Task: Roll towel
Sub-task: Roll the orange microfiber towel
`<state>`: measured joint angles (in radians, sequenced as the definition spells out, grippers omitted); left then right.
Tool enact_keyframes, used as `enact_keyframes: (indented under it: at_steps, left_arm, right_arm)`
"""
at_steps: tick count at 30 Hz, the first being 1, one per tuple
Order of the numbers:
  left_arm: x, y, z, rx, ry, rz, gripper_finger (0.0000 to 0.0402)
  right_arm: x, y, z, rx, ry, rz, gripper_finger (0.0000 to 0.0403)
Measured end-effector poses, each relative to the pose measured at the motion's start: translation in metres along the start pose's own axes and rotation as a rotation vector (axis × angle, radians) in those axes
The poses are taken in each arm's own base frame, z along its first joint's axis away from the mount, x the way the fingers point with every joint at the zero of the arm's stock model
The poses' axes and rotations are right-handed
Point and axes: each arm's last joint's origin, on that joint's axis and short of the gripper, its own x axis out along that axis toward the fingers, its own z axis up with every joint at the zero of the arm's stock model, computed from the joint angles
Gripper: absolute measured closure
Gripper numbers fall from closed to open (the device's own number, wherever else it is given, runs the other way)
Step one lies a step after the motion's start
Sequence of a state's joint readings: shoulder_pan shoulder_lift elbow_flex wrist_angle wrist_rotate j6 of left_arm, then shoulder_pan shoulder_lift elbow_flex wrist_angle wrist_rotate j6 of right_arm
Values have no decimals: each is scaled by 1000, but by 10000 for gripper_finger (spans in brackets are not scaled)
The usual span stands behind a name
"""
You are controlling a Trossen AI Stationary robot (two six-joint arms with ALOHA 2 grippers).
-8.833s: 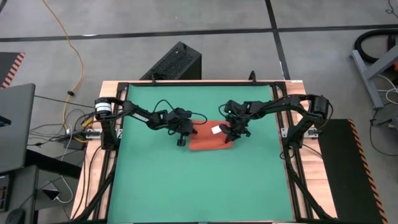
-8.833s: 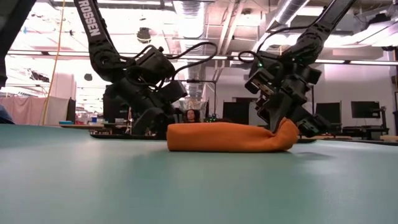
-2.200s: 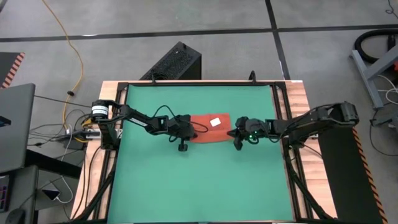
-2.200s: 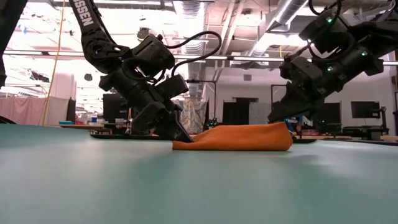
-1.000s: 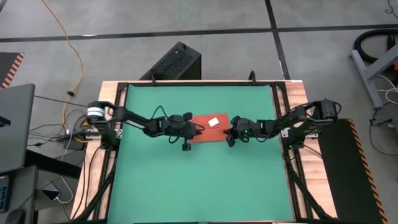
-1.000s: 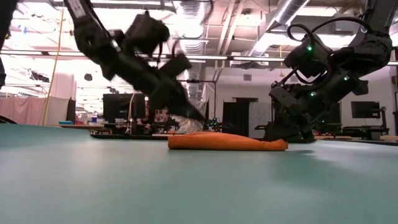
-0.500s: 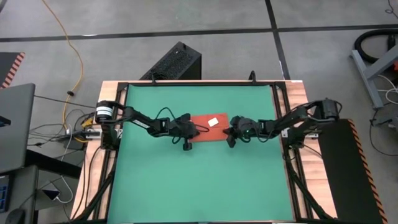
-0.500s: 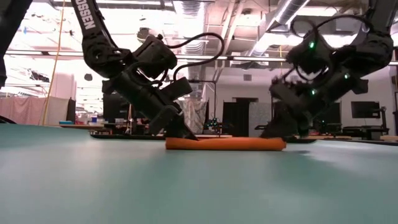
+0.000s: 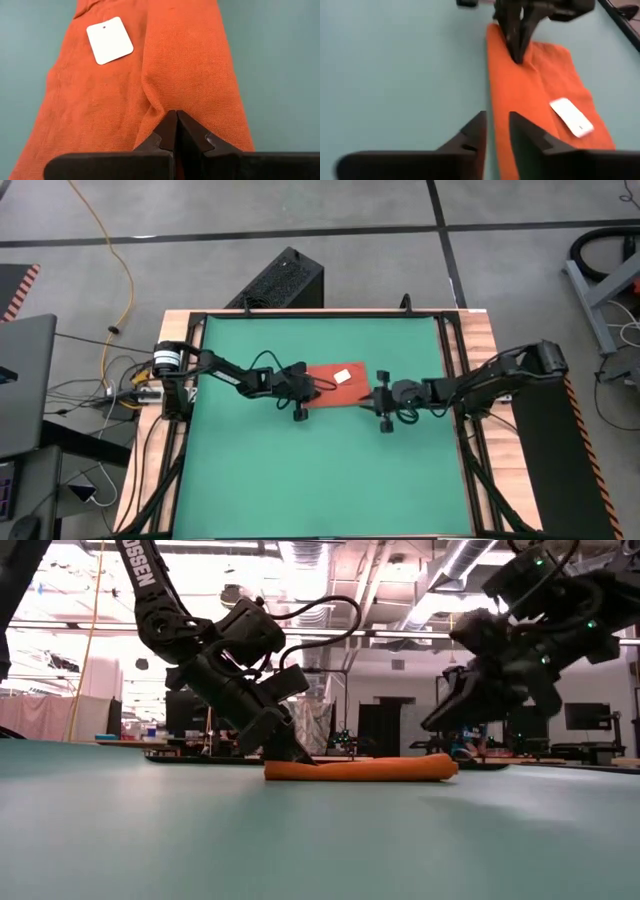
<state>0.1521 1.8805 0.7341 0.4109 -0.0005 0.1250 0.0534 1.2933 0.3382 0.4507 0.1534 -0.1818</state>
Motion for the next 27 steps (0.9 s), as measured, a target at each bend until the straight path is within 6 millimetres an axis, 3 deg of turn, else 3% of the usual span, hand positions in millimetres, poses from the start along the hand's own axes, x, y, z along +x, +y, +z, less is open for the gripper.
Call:
enact_keyframes:
  at_steps: [6,10,20,23,27]
  left_arm:
    - [0,2,-2,-11,13,-3,401]
    - [0,5,-3,-19,17,-14,401]
    - [0,10,-5,-28,21,-29,401]
    - [0,10,-5,-25,25,-34,401]
    - [0,9,-5,-21,24,-57,401]
  right_arm:
    - [8,3,-10,-104,66,-20,185]
    - [15,3,-18,-166,132,-85,148]
    - [34,-8,-39,-166,223,-142,148]
    - [36,-8,-45,-119,254,-172,171]
    - [39,-6,-50,-102,284,-205,231]
